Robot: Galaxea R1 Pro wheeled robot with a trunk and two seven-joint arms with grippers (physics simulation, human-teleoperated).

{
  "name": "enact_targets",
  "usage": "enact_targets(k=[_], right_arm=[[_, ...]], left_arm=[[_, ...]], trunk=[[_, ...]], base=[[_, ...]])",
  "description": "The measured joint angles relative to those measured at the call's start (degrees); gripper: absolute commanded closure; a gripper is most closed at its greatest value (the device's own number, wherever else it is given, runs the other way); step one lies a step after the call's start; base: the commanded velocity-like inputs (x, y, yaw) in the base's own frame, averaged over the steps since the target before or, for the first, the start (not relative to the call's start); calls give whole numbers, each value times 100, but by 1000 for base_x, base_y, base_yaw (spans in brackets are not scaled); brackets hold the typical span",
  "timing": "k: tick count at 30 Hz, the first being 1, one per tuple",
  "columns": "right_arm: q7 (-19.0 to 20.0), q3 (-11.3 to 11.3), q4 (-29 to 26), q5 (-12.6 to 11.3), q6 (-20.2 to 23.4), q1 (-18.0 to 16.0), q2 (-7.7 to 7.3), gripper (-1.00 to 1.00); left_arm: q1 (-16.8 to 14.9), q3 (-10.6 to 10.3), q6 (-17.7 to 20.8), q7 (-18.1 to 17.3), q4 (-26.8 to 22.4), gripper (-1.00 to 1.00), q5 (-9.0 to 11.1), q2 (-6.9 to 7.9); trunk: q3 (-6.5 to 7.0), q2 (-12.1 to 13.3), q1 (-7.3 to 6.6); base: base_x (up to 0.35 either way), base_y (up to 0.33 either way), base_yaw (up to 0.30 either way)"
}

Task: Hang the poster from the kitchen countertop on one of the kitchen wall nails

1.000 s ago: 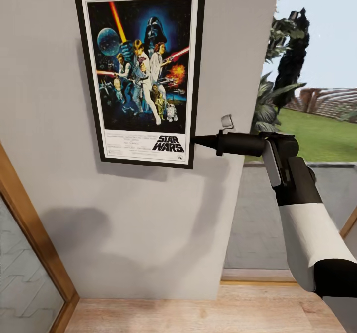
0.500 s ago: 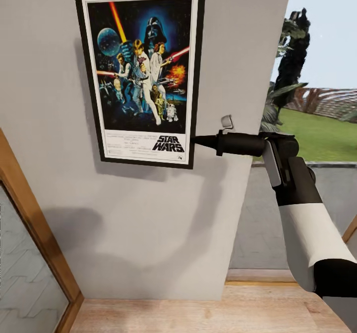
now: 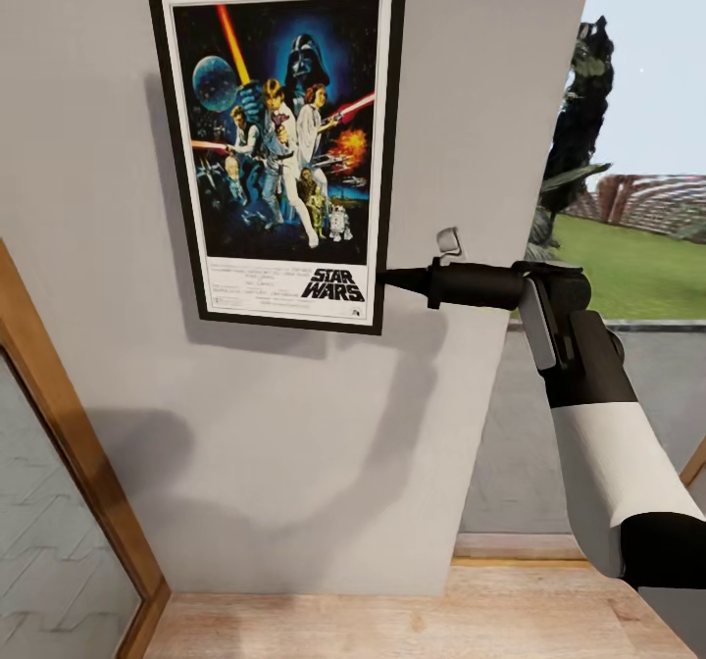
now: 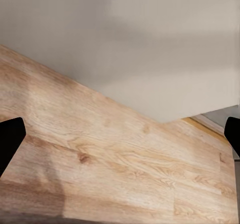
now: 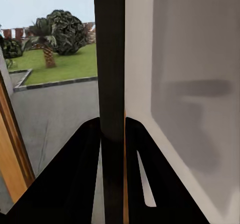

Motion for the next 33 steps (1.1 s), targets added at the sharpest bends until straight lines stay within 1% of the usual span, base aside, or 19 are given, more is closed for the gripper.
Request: enact_targets(k=[10,27,33], right_arm=[[0,0,0,1,0,-1,0,100],[0,0,0,3,0,0,0,100],[0,0,0,2,0,3,0,100]], left_arm=[[0,0,2,-1,0,-100,0,0],[0,0,-2,0,0,-100,0,7],[0,0,0,-1,0,-100,0,9]], trunk=[[0,0,0],[0,0,0],[0,0,-1]], base=[[0,104,0],[0,7,0],[64,62,0]])
